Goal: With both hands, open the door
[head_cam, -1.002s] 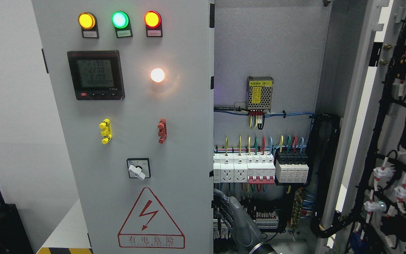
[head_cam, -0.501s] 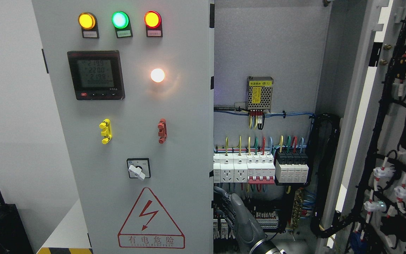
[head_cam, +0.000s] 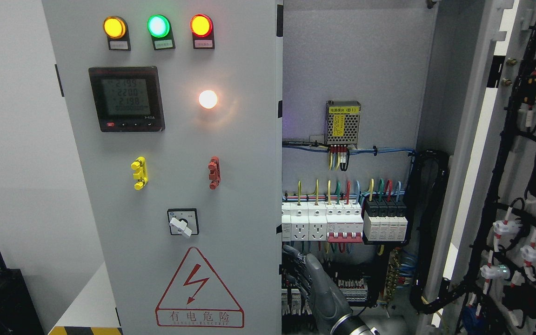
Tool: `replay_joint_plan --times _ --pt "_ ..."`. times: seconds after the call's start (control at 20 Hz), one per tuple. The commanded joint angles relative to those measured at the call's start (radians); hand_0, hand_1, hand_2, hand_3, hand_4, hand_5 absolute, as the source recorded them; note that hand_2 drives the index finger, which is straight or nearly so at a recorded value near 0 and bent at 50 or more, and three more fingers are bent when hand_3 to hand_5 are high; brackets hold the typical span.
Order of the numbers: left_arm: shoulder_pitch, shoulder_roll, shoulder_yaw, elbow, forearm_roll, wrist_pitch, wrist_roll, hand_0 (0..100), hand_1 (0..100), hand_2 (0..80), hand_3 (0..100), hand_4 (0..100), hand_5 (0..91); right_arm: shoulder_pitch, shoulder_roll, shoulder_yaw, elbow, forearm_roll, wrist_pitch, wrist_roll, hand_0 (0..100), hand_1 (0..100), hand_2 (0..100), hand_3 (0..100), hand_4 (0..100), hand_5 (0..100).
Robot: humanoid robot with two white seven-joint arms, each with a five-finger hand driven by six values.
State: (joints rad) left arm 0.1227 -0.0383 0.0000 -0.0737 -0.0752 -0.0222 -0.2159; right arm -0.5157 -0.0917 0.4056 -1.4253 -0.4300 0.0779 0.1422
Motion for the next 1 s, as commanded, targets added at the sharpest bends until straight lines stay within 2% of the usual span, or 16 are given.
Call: replay_joint_plan --times 0.0,0.4,0.95 --pt "0.0 0.0 0.006 0.0 0.0 0.001 0.0 0 0 0.0 0 3 0.0 -0.003 -0.003 -0.001 0.005 -0.001 0.0 0.02 0 0 0 0 0 0" --pt "0.0 0.0 0.006 0.0 0.0 0.001 0.0 0 0 0.0 0 3 0.0 -0.018 -0.007 -0.001 0.008 -0.059 0.011 0.023 0 0 0 0 0 0" --pt "0.0 0.0 0.006 0.0 0.0 0.001 0.0 0 0 0.0 0 3 0.0 -0.021 -0.036 -0.001 0.019 -0.079 0.017 0.031 0 0 0 0 0 0"
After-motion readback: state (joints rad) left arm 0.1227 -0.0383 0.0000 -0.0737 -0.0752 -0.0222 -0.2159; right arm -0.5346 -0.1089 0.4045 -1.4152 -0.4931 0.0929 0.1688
